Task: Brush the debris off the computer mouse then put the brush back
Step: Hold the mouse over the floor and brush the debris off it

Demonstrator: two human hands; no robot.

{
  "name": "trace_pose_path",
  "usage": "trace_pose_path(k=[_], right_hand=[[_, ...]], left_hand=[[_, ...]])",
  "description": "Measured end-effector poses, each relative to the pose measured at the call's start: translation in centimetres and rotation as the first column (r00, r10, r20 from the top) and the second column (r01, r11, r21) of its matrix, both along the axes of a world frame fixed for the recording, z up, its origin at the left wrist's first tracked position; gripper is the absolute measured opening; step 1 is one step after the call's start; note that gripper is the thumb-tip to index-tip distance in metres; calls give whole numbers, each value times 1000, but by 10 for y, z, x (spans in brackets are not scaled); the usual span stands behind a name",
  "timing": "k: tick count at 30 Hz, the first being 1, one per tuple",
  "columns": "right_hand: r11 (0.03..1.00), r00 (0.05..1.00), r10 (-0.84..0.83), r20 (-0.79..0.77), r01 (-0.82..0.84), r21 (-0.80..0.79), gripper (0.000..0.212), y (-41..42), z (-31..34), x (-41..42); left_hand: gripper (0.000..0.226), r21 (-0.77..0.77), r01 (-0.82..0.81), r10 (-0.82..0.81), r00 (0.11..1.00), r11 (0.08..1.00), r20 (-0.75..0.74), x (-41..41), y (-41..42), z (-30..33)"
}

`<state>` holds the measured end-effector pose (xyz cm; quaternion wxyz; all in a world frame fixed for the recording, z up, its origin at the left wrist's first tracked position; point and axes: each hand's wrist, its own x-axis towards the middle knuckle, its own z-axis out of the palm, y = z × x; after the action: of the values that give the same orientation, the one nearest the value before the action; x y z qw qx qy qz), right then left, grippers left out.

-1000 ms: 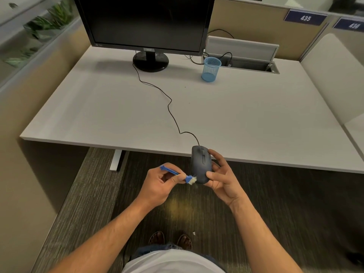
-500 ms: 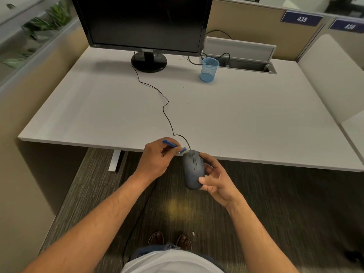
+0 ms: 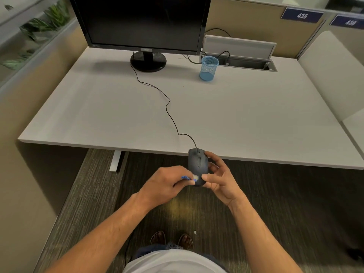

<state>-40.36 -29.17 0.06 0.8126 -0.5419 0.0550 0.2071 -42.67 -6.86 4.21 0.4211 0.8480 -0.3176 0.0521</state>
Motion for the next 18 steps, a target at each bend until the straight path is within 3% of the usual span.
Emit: trace_pose_path(k=[4,9,14,18], right_hand=[[1000,1000,-7,1,7,3,80,1,2,2],[999,999,32,6,-32,5,82,1,1,3],[996,996,88,13,-88,-9,84,3,2,-1],[994,994,111,16,-111,-25,86,5,3,-3]], left_hand=[[14,9,26,-25,998,1000,-60,-9,-5,-3],[22,-141,-155,132,979,978,-156,6,0,10],[6,-207,-337,322,941,918,-105,32,6,15],[9,-92,-318,320,948,944,6,47,7,14]])
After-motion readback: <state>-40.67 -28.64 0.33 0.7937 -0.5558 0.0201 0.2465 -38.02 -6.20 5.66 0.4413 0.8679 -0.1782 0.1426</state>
